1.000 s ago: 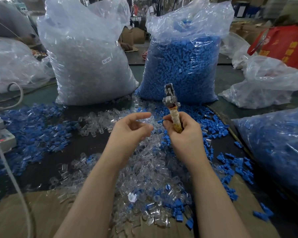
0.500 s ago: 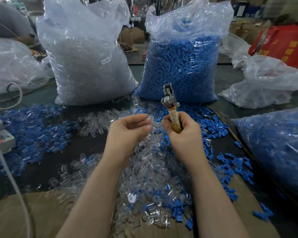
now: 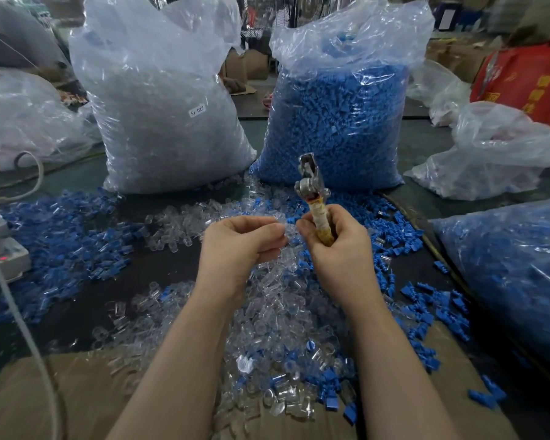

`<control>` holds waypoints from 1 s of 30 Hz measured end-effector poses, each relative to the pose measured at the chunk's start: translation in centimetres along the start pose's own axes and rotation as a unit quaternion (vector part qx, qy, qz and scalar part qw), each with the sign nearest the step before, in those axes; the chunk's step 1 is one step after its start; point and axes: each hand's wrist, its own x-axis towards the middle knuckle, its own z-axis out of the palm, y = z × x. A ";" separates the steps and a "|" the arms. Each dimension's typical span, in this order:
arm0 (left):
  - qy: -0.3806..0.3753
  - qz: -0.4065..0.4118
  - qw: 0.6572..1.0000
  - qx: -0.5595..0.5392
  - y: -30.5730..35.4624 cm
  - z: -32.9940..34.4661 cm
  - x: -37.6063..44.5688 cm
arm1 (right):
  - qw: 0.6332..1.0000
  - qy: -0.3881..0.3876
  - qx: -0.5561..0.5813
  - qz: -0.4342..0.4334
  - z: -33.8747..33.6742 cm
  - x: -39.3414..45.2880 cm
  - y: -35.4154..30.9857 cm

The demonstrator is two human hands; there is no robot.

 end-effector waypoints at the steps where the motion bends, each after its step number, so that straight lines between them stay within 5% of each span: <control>1: 0.002 0.002 1.000 0.001 0.0 0.1 0.0 | 1.000 0.000 0.005 0.000 0.0 0.0 -0.1; 22: 0.072 0.118 0.977 0.165 -0.3 1.4 -0.4 | 0.999 -0.035 0.030 0.018 -0.2 -0.1 -0.3; 30: 0.084 0.127 0.978 0.146 -0.6 1.2 -0.3 | 0.997 -0.075 0.005 0.027 -0.8 -0.2 -0.3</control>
